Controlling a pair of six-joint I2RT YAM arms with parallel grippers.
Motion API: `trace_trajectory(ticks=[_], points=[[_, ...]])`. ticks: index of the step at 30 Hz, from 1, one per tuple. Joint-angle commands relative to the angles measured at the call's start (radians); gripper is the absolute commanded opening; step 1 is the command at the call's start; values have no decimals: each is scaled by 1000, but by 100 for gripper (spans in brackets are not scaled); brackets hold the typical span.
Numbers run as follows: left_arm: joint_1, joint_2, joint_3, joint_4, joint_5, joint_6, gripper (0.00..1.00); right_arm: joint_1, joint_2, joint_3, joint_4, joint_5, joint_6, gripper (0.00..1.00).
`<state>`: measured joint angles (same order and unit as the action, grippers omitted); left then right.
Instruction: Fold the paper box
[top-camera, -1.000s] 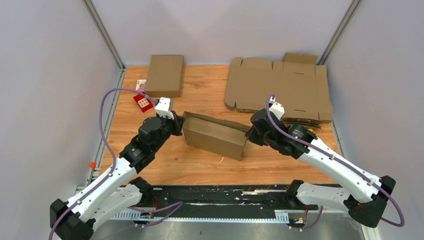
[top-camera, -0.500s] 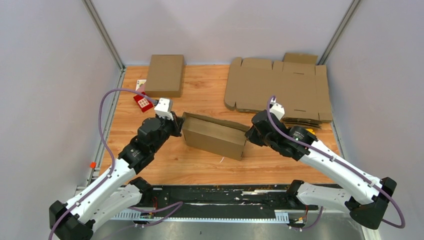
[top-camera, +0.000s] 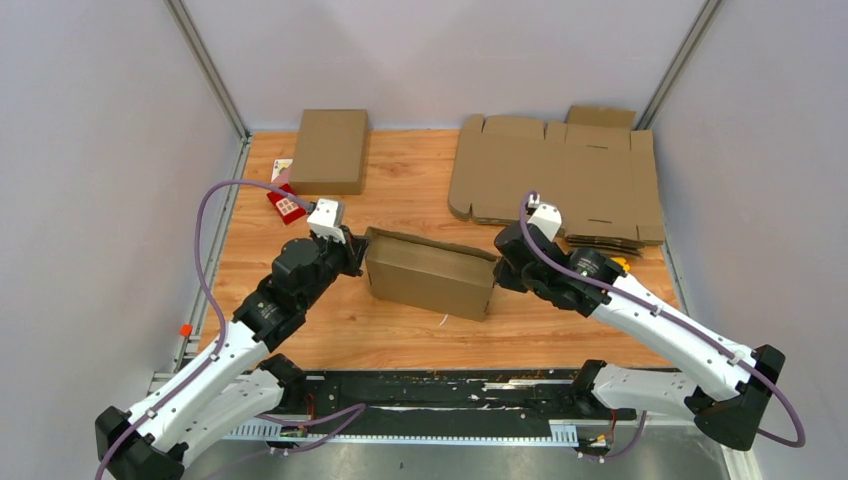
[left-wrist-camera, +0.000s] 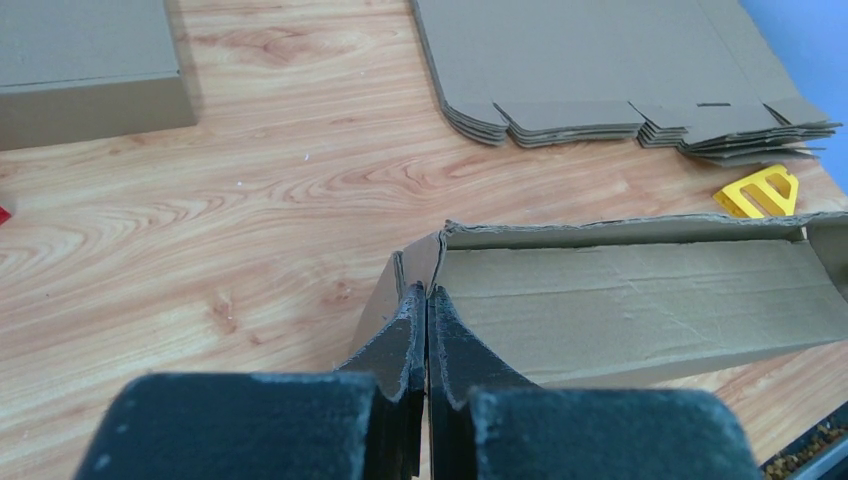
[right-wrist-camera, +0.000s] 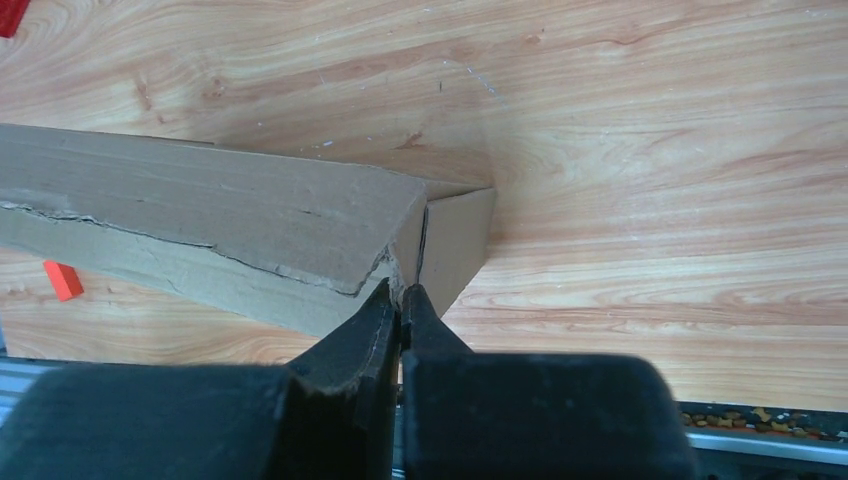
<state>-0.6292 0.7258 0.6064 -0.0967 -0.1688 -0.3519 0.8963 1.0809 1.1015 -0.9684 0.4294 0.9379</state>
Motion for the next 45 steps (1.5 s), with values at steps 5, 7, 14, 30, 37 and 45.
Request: trace_trajectory(ticks=[5, 7, 14, 30, 37, 45], points=[[-2, -4, -15, -23, -8, 18, 0, 9, 24, -29, -124, -46, -59, 0], [-1, -2, -25, -21, -6, 15, 0, 13, 26, -37, -114, -53, -68, 0], [-4, -13, -66, -21, 4, -5, 0, 13, 4, -51, -100, -51, -143, 0], [-18, -61, -99, -62, -17, -8, 0, 16, -96, -58, -13, -136, -347, 43], [-19, -64, -92, -68, -22, -21, 13, 15, -263, -81, 107, -216, -446, 70], [-19, -91, -40, -137, -3, -85, 48, 15, -226, 10, 159, -155, -474, 78]])
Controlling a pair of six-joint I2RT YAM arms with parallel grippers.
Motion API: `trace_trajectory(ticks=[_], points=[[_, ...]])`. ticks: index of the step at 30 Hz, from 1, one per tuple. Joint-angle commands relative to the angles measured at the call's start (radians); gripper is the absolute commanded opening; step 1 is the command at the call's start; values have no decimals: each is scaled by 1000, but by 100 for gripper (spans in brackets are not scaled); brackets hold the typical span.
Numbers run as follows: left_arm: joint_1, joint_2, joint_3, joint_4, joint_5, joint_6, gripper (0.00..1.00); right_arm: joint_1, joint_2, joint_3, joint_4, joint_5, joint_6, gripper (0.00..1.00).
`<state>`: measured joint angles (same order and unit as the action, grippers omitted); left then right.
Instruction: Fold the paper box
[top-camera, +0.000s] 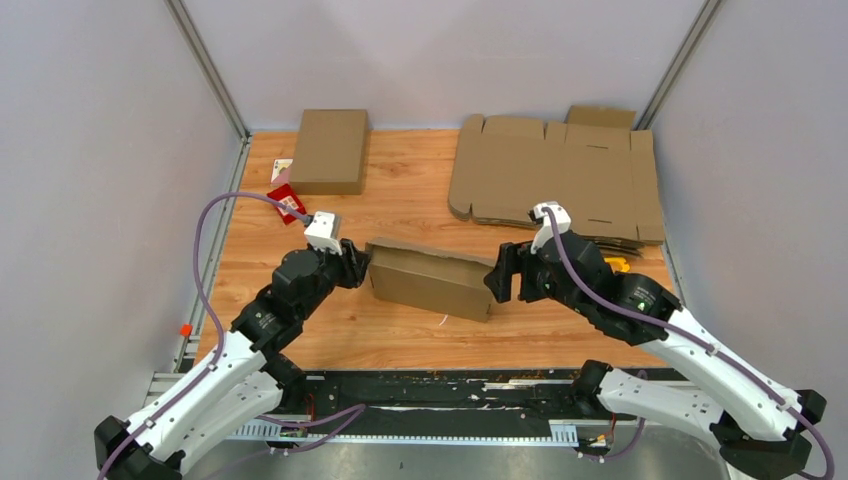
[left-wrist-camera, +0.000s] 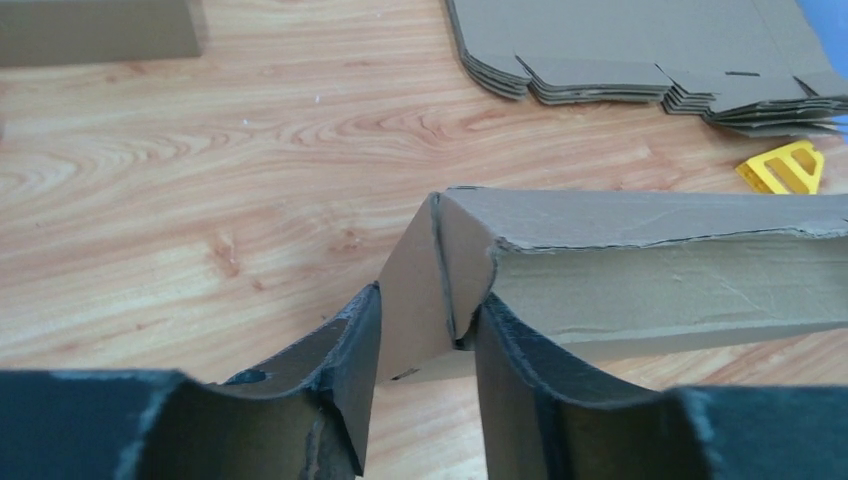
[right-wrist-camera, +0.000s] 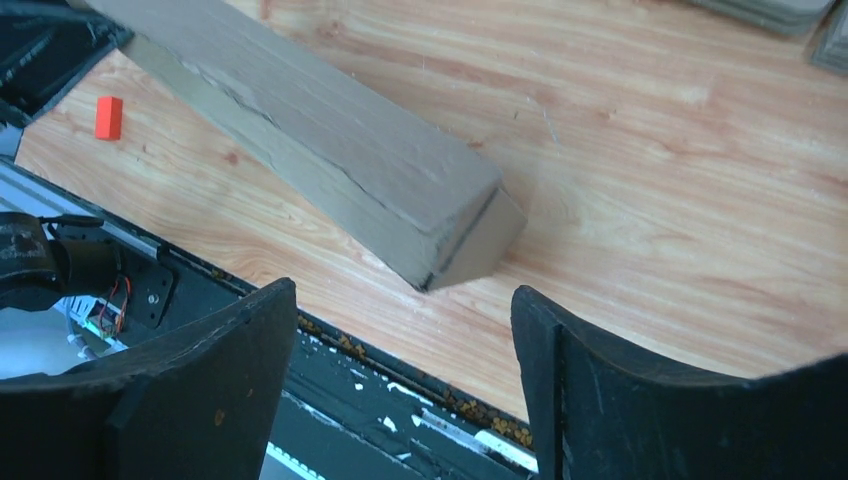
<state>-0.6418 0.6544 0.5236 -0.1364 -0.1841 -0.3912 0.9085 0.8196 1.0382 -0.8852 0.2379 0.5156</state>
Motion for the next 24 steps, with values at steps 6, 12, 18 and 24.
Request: trace_trajectory(ticks=[6, 12, 18, 24], points=[[-4, -41, 151, -189, -6, -88, 63, 1, 77, 91, 146, 83, -81, 61], [-4, 64, 313, -245, 8, -65, 68, 0, 113, 92, 185, 135, -88, 58], [-5, 168, 380, -215, -39, -32, 64, -1, 133, 70, 201, 213, -57, 59], [-4, 236, 342, -175, -16, -25, 35, -1, 138, 2, 200, 175, -25, 45]])
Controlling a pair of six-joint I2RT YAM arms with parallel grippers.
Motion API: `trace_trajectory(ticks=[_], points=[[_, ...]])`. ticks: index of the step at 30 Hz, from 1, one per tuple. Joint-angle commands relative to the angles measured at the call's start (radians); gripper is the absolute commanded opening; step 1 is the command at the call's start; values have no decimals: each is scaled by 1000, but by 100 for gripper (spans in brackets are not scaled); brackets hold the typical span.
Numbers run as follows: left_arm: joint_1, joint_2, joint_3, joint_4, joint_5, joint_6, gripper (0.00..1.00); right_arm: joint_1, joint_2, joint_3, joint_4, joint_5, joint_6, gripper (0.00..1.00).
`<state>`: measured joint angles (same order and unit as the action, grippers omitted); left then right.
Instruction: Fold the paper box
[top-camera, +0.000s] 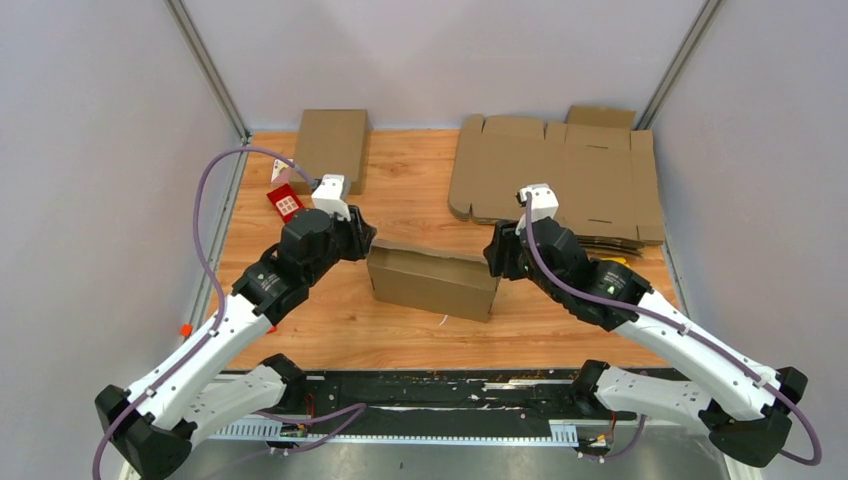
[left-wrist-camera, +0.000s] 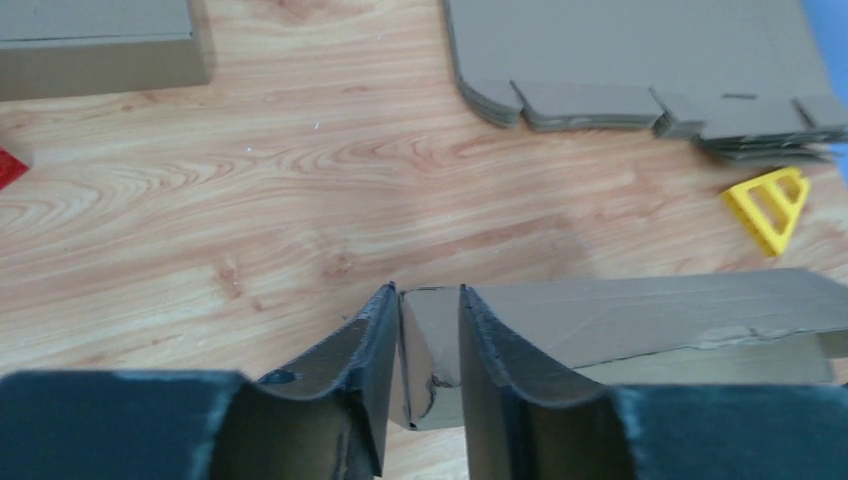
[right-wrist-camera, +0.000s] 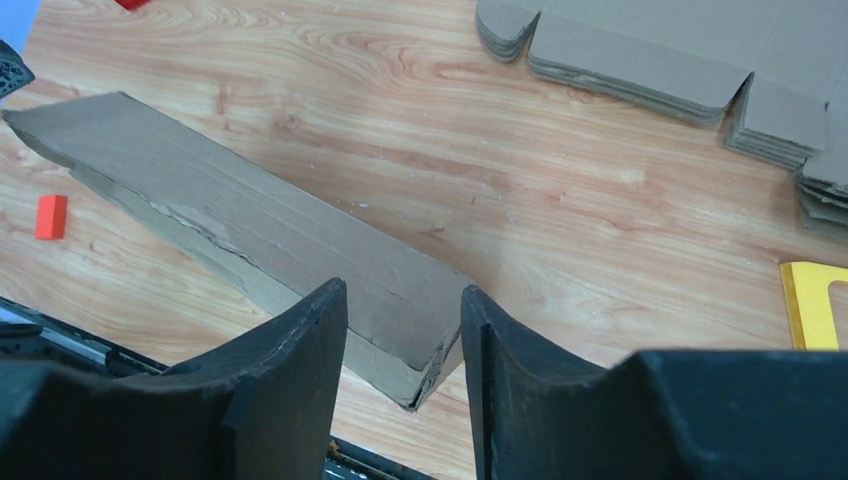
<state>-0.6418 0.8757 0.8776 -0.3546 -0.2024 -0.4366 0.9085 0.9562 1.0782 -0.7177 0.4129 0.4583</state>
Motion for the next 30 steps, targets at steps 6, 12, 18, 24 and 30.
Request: trace_trajectory(ticks=[6, 12, 18, 24, 30], points=[[-5, 5, -57, 18, -7, 36, 22, 0, -41, -165, 43, -72, 75, 31], [-4, -27, -163, 36, 26, 11, 0, 0, -81, -247, 61, -87, 100, 28], [-5, -27, -205, 107, 8, -14, 4, 0, -80, -216, 69, -130, 42, 47], [-5, 0, -182, 58, -3, 4, 15, 3, -56, -221, 112, -496, -209, 99], [-4, -42, -164, -77, 33, -28, 33, 41, 45, -260, 195, -641, -311, 100]])
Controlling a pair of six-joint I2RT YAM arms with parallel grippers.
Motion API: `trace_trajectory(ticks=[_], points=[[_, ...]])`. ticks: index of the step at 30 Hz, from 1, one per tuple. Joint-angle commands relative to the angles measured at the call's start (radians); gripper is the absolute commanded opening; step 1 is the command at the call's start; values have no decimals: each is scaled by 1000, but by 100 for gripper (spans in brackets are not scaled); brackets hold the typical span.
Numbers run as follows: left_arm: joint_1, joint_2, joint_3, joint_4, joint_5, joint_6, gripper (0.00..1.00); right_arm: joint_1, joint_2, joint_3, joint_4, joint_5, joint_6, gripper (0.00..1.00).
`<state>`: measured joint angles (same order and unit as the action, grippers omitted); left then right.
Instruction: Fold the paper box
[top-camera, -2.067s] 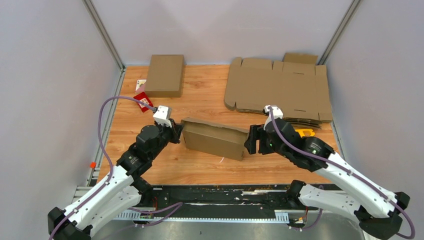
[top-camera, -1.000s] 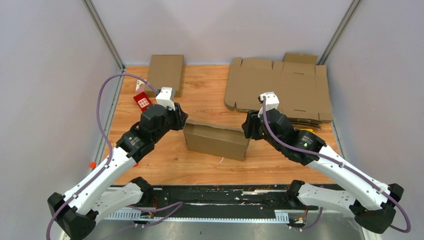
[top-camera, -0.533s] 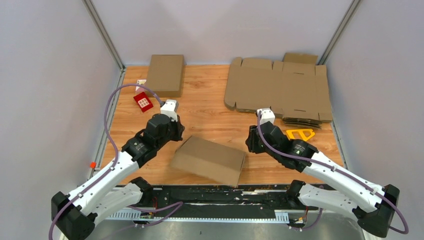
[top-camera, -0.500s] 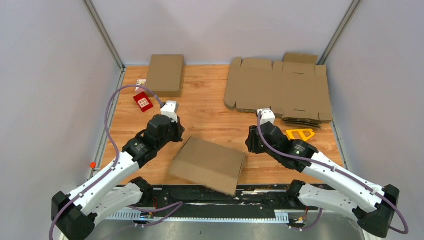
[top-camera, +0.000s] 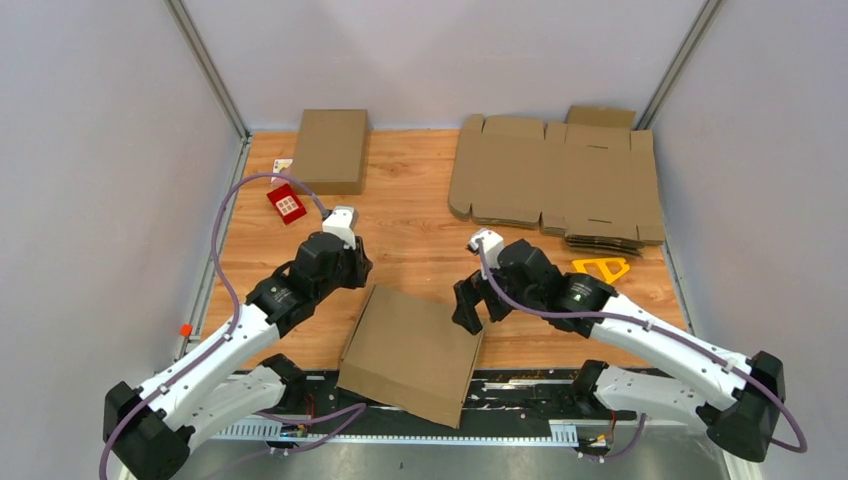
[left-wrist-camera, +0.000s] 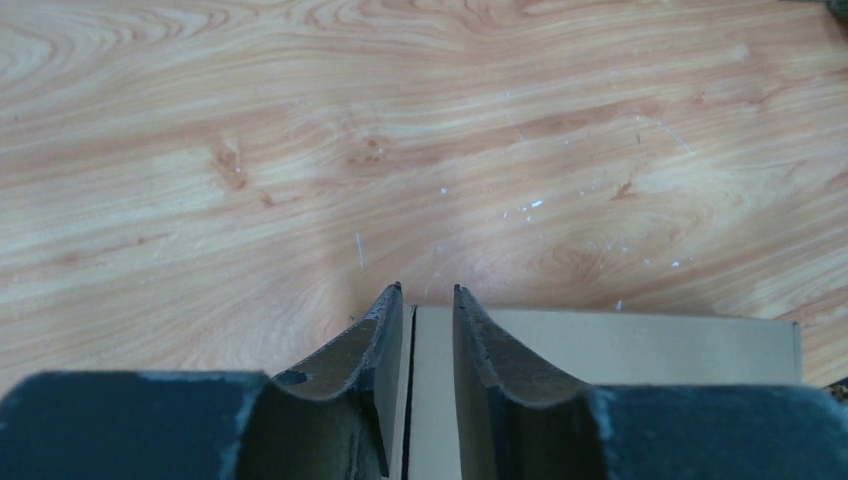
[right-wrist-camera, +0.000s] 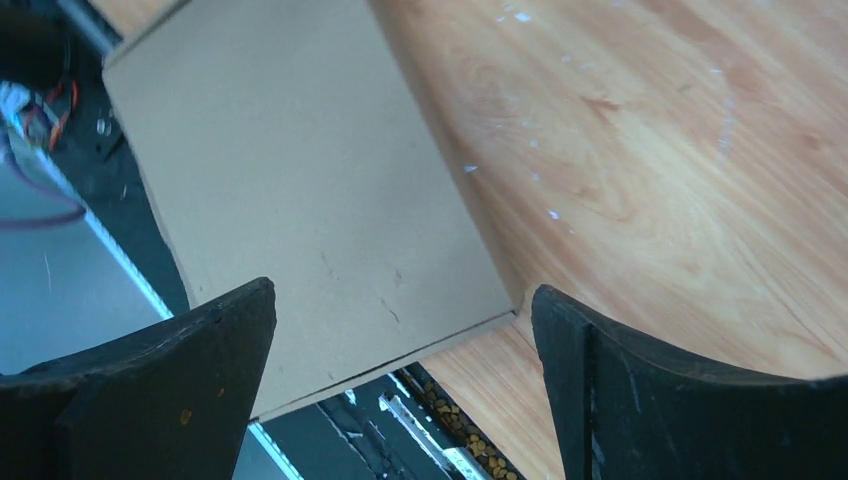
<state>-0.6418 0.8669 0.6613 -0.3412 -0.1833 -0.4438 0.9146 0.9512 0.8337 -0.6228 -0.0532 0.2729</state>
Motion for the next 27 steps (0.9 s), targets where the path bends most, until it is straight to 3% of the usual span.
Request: trace_trajectory(ticks=[1, 4, 10, 15, 23, 27], points=[[-4, -36, 59, -122, 10, -24, 34, 62, 68, -14, 112, -183, -140, 100], [-5, -29, 68, -170, 2, -25, 35, 192, 118, 8, 112, -143, -189, 100], [28, -2, 18, -104, 13, -49, 36, 454, 253, 68, 75, 128, -174, 100], [96, 10, -42, -23, 124, -74, 36, 541, 368, 87, 91, 202, -163, 100], [140, -10, -70, -16, 135, -67, 38, 589, 530, 145, 73, 281, -176, 100], [156, -42, -101, 18, 152, -74, 38, 583, 607, 187, 2, 504, -103, 94]])
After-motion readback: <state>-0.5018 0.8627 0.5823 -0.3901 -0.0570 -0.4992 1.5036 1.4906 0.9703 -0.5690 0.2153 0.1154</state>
